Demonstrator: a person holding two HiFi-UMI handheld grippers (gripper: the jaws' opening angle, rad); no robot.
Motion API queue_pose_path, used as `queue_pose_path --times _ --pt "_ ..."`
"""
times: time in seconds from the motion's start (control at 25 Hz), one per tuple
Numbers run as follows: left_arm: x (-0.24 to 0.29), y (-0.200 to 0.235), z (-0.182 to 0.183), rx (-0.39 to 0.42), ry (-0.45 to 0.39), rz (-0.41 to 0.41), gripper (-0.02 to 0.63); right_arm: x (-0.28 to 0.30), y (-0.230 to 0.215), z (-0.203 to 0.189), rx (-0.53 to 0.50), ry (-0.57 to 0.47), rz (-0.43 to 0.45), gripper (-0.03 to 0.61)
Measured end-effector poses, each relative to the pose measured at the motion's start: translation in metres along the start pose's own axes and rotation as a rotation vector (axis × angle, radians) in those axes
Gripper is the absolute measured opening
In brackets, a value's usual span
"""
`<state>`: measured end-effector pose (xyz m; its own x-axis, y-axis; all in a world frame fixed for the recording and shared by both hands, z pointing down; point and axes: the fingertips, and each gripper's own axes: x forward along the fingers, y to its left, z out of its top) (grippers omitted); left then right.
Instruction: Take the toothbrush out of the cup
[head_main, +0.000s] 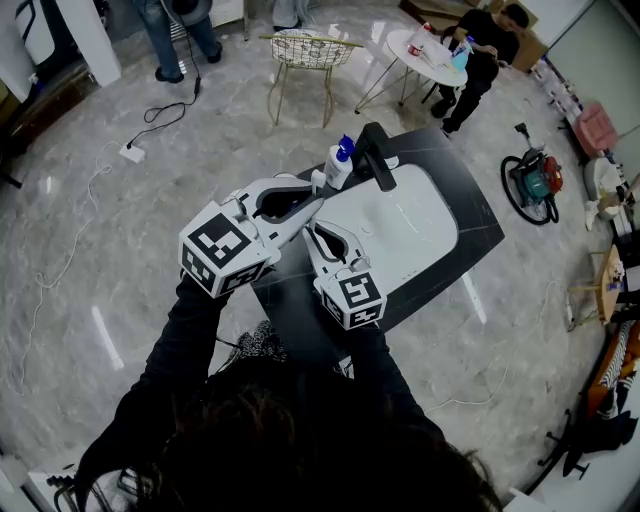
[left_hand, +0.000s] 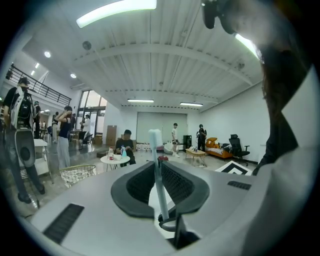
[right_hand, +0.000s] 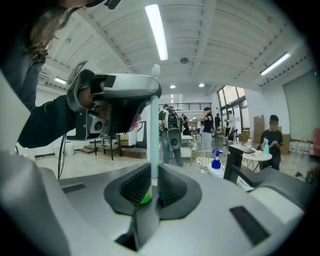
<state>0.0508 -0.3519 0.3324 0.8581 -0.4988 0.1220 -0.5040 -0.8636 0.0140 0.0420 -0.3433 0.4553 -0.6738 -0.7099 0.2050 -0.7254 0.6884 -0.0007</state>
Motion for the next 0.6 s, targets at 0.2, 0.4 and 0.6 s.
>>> queue_pose_path --times 0.2,0.4,0.6 --pt "-0.004 -0.003 -0.003 0.019 -0.033 0.025 0.072 -0.006 -0.006 0.002 0.010 -0.011 -0.021 0.049" --pt "-0.014 0.005 -0.012 0.018 -0.044 0.090 0.072 -0.016 -0.016 0.008 0.013 -0.033 -0.055 0.048" --pt "-0.022 0.014 -0.024 -0.003 -0.104 0.159 0.071 -0.025 -0.025 0.018 0.005 -0.067 -0.090 0.049"
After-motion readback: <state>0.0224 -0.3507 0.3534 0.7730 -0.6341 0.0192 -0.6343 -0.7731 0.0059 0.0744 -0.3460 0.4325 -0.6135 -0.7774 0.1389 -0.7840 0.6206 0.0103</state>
